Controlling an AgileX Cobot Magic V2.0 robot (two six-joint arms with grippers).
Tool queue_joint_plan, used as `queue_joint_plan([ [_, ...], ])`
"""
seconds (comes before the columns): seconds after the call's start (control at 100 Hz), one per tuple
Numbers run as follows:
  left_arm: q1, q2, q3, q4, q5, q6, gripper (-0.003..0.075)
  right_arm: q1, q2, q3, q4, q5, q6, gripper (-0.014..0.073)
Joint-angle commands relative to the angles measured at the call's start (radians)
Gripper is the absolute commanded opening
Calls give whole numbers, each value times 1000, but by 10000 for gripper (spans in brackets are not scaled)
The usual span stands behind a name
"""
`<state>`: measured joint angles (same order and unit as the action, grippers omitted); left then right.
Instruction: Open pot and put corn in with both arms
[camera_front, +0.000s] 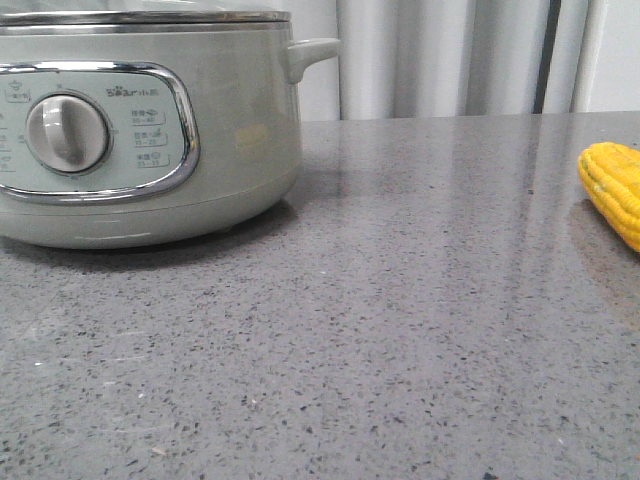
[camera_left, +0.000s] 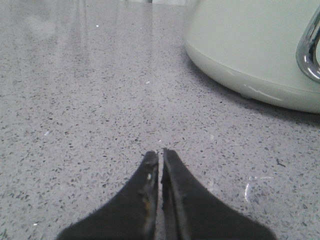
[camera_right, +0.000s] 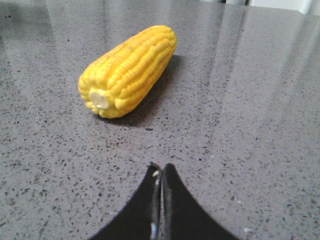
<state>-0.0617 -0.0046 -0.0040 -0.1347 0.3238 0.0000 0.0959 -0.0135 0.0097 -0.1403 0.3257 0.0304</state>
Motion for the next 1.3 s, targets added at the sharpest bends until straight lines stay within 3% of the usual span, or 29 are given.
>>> queue_joint_plan([
  [0.0,1,-29,27,-6,-35,-6,-20,-5,-17,18,-7,-16,-4,-71],
  [1.15,1,-29,27,-6,-35,-6,-20,-5,-17,18,-8,-16,-4,-71],
  [1.29,1,-29,27,-6,-35,-6,-20,-5,-17,18,-63,-87,-4,-71],
])
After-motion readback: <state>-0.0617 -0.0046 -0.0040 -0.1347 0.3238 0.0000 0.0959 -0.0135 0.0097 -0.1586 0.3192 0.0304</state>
